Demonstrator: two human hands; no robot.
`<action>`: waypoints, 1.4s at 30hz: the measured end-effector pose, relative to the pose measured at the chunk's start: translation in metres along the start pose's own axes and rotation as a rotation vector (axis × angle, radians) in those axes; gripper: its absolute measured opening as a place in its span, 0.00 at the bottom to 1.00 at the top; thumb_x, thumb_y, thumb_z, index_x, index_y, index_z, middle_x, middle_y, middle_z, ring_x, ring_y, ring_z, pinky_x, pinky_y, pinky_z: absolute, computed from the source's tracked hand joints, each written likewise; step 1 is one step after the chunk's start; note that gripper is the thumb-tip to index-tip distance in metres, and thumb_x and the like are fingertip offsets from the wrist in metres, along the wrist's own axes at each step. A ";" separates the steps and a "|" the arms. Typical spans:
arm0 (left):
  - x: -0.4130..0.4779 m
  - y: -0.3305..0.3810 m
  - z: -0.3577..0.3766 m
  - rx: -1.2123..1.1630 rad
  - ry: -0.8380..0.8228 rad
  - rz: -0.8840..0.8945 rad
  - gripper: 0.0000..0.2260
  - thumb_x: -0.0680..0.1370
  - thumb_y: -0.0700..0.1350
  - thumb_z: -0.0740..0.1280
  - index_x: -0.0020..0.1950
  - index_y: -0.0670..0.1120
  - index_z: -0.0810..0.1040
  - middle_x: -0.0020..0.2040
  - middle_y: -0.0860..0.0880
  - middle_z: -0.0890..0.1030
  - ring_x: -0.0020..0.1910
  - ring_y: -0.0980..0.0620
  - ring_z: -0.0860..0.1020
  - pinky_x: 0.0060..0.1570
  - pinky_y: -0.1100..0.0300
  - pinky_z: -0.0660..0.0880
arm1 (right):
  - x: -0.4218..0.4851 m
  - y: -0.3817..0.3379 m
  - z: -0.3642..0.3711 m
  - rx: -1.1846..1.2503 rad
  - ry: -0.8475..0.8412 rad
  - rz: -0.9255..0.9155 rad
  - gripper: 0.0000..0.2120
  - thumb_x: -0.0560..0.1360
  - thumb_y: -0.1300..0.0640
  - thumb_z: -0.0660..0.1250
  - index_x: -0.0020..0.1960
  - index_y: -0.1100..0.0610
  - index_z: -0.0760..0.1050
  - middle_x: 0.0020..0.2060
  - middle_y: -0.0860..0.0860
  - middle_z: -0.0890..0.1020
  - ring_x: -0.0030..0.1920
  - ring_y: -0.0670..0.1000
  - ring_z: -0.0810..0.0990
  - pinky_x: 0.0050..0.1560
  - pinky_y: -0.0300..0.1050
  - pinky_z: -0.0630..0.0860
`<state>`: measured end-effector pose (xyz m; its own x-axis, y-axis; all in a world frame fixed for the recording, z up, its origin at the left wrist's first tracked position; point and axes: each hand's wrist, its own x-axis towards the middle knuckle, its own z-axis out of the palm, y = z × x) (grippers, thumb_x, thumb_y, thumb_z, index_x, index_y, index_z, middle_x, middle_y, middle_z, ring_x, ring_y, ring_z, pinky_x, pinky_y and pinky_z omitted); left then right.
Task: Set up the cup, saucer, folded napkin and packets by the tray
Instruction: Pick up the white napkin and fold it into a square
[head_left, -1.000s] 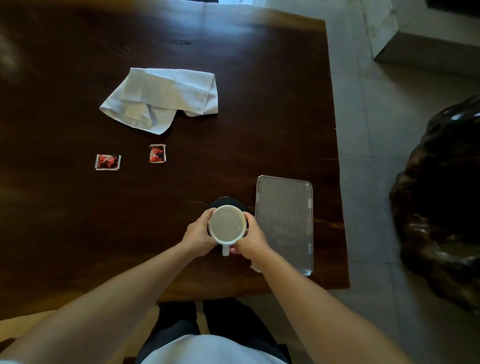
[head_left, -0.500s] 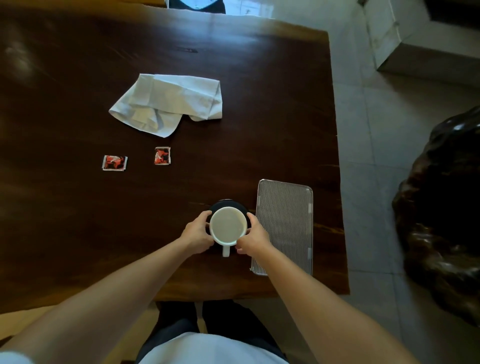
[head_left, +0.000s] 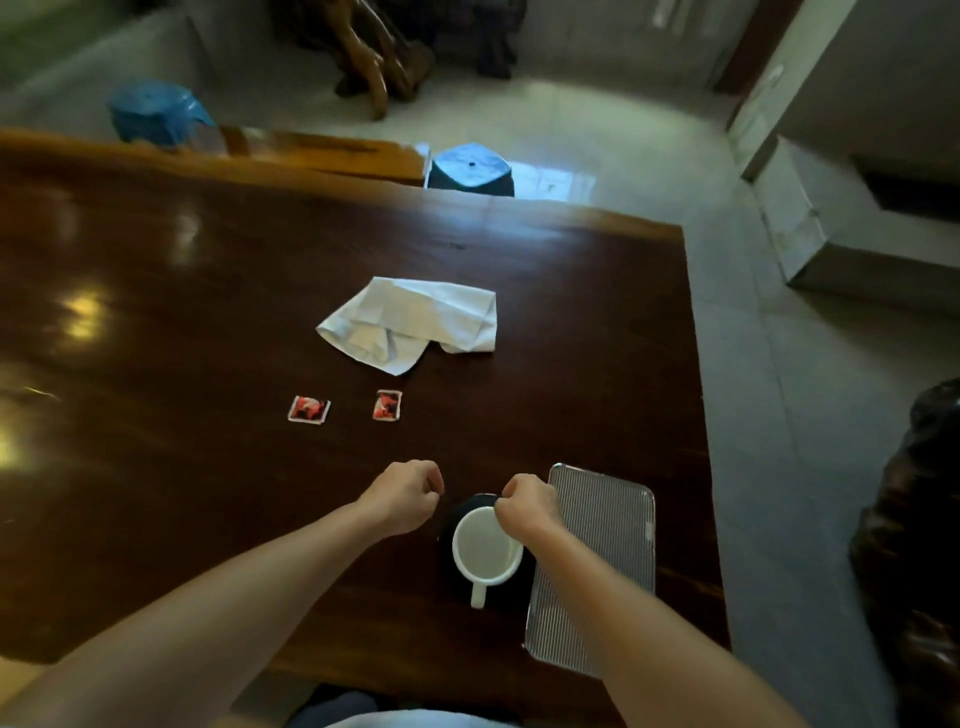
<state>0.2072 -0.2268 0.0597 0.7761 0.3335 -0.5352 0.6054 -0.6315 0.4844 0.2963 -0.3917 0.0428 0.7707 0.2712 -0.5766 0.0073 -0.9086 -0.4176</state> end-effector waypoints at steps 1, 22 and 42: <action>-0.001 0.001 -0.006 0.024 0.012 0.013 0.07 0.77 0.44 0.64 0.50 0.52 0.81 0.45 0.51 0.83 0.43 0.52 0.82 0.47 0.52 0.82 | 0.001 -0.006 -0.002 0.003 -0.008 -0.020 0.11 0.75 0.57 0.64 0.55 0.55 0.81 0.52 0.54 0.82 0.50 0.54 0.80 0.46 0.47 0.78; 0.149 -0.067 -0.143 0.215 0.089 0.063 0.08 0.76 0.46 0.61 0.51 0.50 0.79 0.49 0.47 0.82 0.48 0.44 0.81 0.41 0.54 0.74 | 0.133 -0.180 -0.006 -0.012 -0.039 -0.156 0.08 0.75 0.58 0.64 0.48 0.52 0.82 0.46 0.51 0.83 0.46 0.51 0.82 0.48 0.50 0.83; 0.279 -0.154 -0.126 0.347 0.143 0.328 0.13 0.78 0.37 0.62 0.61 0.47 0.76 0.61 0.49 0.74 0.48 0.46 0.81 0.37 0.55 0.76 | 0.255 -0.243 0.101 -0.460 -0.064 -0.336 0.05 0.78 0.62 0.64 0.53 0.56 0.73 0.52 0.54 0.77 0.51 0.58 0.79 0.41 0.50 0.70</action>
<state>0.3529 0.0519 -0.0771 0.9471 0.1558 -0.2807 0.2499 -0.9067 0.3398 0.4267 -0.0700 -0.0733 0.6384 0.5744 -0.5124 0.5328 -0.8102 -0.2444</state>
